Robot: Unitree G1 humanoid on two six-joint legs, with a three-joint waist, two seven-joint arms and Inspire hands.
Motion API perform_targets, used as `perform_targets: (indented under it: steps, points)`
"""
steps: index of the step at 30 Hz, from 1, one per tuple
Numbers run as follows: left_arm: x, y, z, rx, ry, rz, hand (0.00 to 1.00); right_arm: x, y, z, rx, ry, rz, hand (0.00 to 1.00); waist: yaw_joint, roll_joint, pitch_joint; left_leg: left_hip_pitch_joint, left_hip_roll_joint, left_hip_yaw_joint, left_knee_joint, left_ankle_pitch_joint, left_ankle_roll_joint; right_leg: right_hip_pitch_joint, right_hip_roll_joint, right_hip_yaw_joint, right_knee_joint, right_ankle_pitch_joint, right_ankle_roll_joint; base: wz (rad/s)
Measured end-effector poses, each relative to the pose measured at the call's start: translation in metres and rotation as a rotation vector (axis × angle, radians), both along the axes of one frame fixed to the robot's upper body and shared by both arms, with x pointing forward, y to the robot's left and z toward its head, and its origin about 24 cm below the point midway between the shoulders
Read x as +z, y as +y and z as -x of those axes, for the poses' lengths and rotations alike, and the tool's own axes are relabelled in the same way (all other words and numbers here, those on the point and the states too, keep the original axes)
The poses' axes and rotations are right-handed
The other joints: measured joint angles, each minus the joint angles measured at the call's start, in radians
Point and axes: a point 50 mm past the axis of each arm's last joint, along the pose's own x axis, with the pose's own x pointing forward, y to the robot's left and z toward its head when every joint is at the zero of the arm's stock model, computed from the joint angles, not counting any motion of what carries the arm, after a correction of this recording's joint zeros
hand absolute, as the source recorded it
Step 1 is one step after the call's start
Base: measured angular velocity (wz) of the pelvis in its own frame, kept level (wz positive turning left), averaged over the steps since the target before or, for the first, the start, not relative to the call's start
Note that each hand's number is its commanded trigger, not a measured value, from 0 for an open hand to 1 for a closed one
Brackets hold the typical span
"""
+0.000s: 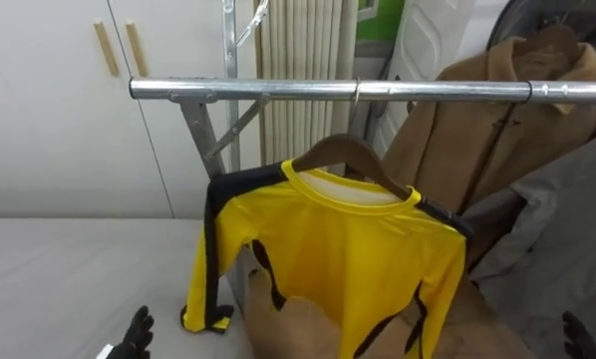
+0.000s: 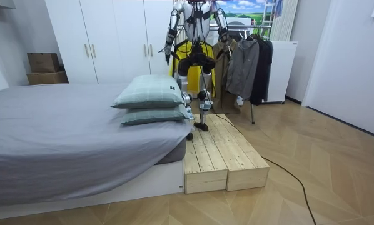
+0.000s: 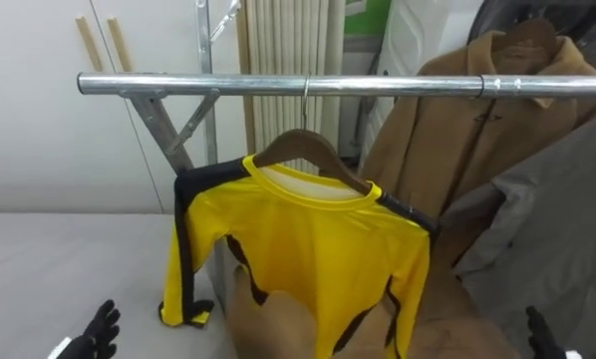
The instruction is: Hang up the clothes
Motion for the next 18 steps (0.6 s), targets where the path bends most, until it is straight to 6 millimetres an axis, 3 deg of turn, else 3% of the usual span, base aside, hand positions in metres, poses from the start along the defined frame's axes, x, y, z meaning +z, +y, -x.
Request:
perform_targets:
  steps: [4,7,12,18]
  points:
    - [-0.013,0.001,0.023,0.044,0.079,0.014,0.0,-0.041,0.016,0.046,-0.053,0.189,-0.209,0.0,0.021,0.004,0.0031,0.007,-0.001,-0.001,-0.001,0.0,0.0,0.011,0.002,0.011,0.005,0.0,0.0,-0.04]
    - [-0.016,-0.002,0.024,0.051,0.088,0.028,0.0,-0.06,0.03,0.071,-0.086,0.291,-0.326,0.0,0.025,0.008,0.0049,0.005,-0.002,0.001,-0.006,0.0,0.0,-0.003,0.007,0.002,0.002,-0.001,0.001,-0.02]
    - [-0.017,-0.011,0.018,0.106,0.049,0.124,0.0,-0.066,0.043,0.073,-0.067,0.283,-0.473,0.0,0.027,0.018,0.0072,0.009,-0.002,0.001,-0.019,0.0,0.0,-0.008,0.014,0.014,0.001,0.002,0.003,-0.05]
    - [-0.021,-0.024,0.008,0.098,0.041,0.198,0.0,-0.066,0.054,0.063,0.008,0.269,-0.527,0.0,0.027,0.031,0.0096,-0.01,-0.002,0.002,-0.018,0.0,0.0,-0.029,0.007,-0.016,0.012,0.002,0.004,0.12]
